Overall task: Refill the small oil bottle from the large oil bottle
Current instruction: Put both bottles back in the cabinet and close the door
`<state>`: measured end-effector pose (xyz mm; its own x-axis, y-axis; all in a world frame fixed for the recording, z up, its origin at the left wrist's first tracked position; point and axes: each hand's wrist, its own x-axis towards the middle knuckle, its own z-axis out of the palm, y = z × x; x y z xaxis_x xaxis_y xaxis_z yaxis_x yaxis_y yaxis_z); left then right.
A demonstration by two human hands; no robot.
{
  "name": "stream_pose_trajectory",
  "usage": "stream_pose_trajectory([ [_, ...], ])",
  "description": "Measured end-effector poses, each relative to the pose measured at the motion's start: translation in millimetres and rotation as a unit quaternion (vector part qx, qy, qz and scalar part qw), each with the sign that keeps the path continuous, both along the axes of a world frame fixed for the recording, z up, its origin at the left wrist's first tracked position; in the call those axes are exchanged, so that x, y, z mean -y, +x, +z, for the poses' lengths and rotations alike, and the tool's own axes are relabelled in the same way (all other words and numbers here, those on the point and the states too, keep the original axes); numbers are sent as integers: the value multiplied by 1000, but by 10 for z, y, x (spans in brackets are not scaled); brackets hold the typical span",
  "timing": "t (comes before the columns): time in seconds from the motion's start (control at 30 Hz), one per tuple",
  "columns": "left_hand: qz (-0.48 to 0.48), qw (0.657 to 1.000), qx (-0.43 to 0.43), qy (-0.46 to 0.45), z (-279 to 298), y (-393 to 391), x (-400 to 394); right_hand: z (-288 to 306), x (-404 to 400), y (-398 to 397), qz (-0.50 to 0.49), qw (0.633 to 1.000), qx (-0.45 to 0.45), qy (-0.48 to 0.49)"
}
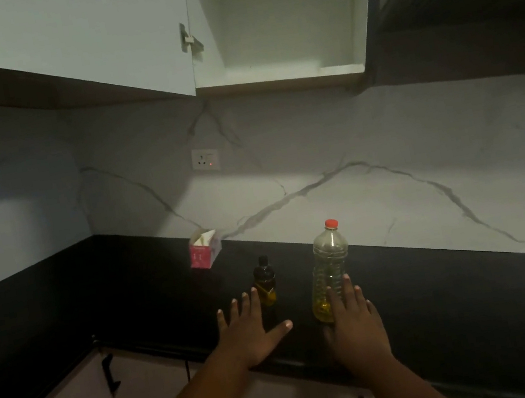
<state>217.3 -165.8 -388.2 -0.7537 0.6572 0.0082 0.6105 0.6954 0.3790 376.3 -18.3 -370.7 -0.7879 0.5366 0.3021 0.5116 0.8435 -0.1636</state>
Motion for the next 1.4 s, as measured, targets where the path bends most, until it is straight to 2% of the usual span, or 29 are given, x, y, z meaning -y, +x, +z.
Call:
stream_pose_trajectory([
  [0.1,7,1000,13,-4,-135,-135,-75,-57,-134,-115,-7,1000,-15,-8],
  [0.27,26,999,47,9,-268,-457,-257,-143,-294,-352,-50,993,-94,-50],
  [0.43,33,989,111,92,-241,-863,-555,-197,-521,-672,-81,978,-174,-82],
  [0.6,8,959,205,196,-196,-1390,-808,-309,-748,-972,-114,960,-223,-127],
  [0.67,-12,939,258,229,-254,-1578,-877,-383,-780,-1082,-124,941,-262,-177],
  [0.8,-42,906,316,278,-423,-1811,-1012,-520,-778,-1305,-168,873,-342,-306],
  [0.93,-57,893,336,293,-561,-1898,-1166,-626,-868,-1427,-195,843,-359,-351],
  [1.2,-47,872,373,314,-696,-1910,-1301,-800,-999,-1494,-164,848,-355,-357],
  [1.4,-54,889,362,275,-758,-2005,-1265,-830,-1063,-1685,-165,830,-351,-401],
])
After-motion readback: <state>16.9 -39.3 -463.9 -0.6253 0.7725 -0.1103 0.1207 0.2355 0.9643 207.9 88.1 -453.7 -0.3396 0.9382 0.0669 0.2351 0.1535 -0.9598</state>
